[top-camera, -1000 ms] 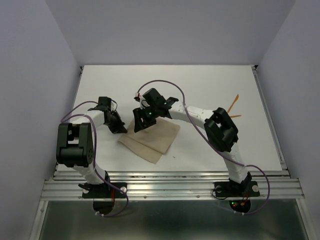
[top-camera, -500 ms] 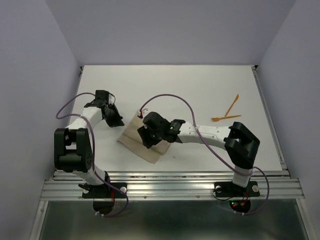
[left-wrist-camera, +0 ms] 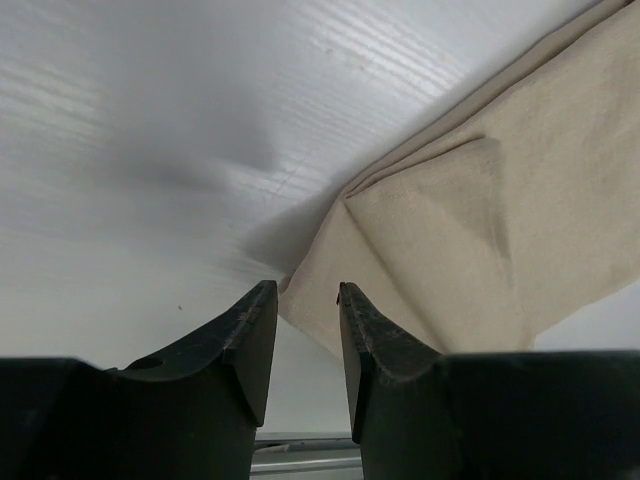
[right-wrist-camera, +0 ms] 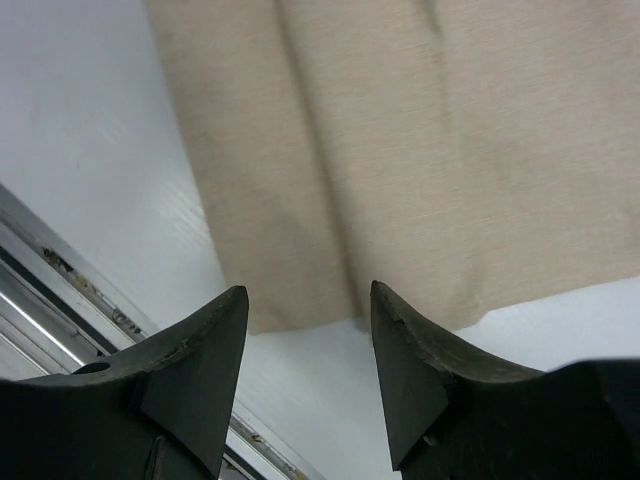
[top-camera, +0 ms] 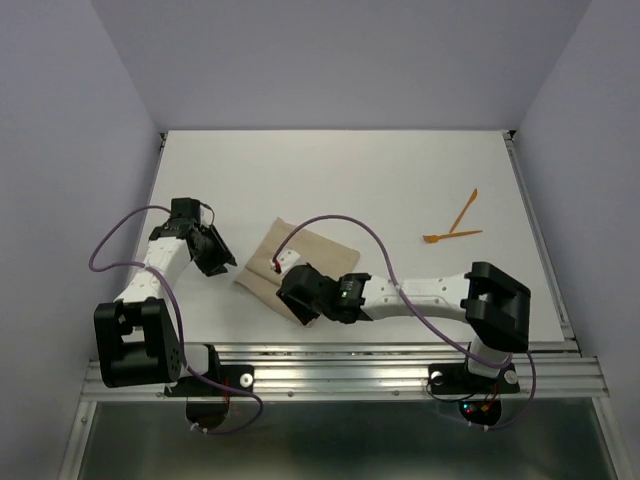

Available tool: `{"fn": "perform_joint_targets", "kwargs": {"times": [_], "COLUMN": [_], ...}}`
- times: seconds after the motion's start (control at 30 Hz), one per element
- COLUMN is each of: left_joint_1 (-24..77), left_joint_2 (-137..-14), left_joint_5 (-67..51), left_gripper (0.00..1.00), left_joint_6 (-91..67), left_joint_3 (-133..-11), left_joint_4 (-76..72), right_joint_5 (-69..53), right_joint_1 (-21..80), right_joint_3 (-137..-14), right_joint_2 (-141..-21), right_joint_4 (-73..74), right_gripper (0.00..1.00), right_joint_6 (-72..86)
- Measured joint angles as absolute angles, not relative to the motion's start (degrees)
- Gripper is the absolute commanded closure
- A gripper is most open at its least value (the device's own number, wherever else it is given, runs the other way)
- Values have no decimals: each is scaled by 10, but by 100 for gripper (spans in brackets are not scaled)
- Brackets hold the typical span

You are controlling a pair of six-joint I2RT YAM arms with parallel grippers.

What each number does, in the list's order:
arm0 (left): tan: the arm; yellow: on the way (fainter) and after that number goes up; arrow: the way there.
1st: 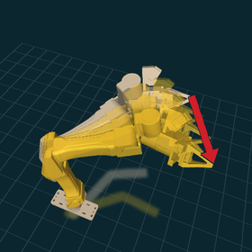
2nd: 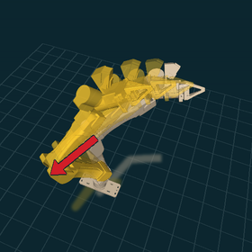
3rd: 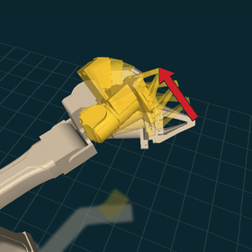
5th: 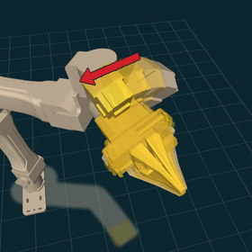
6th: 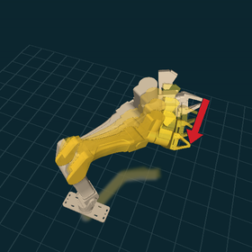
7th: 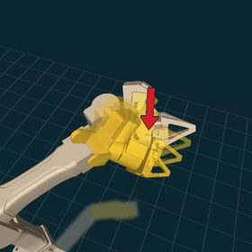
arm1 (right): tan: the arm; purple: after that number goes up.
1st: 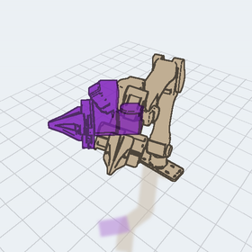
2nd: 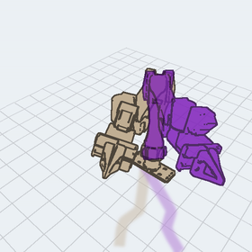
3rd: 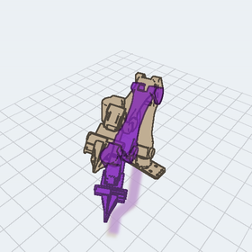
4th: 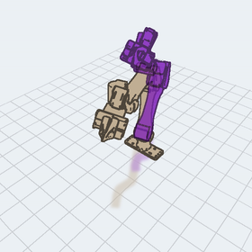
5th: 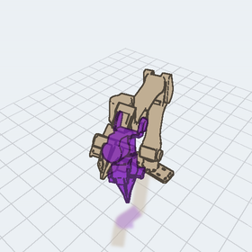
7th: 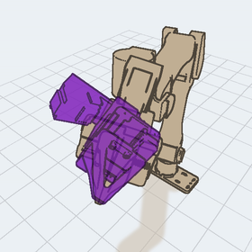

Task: Fold the napkin into a case and place the utensils inside
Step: Fold the lower triangle-folded napkin at the center of the board.

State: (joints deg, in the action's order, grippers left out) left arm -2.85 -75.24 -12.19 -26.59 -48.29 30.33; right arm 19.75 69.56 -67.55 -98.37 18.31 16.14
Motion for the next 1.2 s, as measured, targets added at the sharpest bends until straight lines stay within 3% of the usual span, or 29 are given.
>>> {"fn": "perform_joint_targets", "kwargs": {"times": [0.2,0.4,0.53,0.63,0.77,1.2], "left_joint_1": [-33,-34,-35,-35,-35,-35], "left_joint_2": [-752,-751,-751,-751,-751,-747], "left_joint_5": [-131,-134,-140,-149,-152,-143], "left_gripper": [59,54,54,54,54,58], "left_joint_6": [-275,-285,-295,-303,-313,-340], "left_joint_3": [-472,-452,-442,-434,-428,-418], "left_joint_4": [318,319,321,319,317,302], "right_joint_5": [213,218,223,229,237,240], "right_joint_1": [760,777,778,781,782,782], "right_joint_3": [-675,-675,-677,-677,-677,-677], "right_joint_2": [-1035,-1075,-1080,-1084,-1086,-1086], "right_joint_4": [183,180,170,162,160,160], "right_gripper": [44,48,62,84,98,99], "right_joint_6": [149,149,150,154,157,161]}}
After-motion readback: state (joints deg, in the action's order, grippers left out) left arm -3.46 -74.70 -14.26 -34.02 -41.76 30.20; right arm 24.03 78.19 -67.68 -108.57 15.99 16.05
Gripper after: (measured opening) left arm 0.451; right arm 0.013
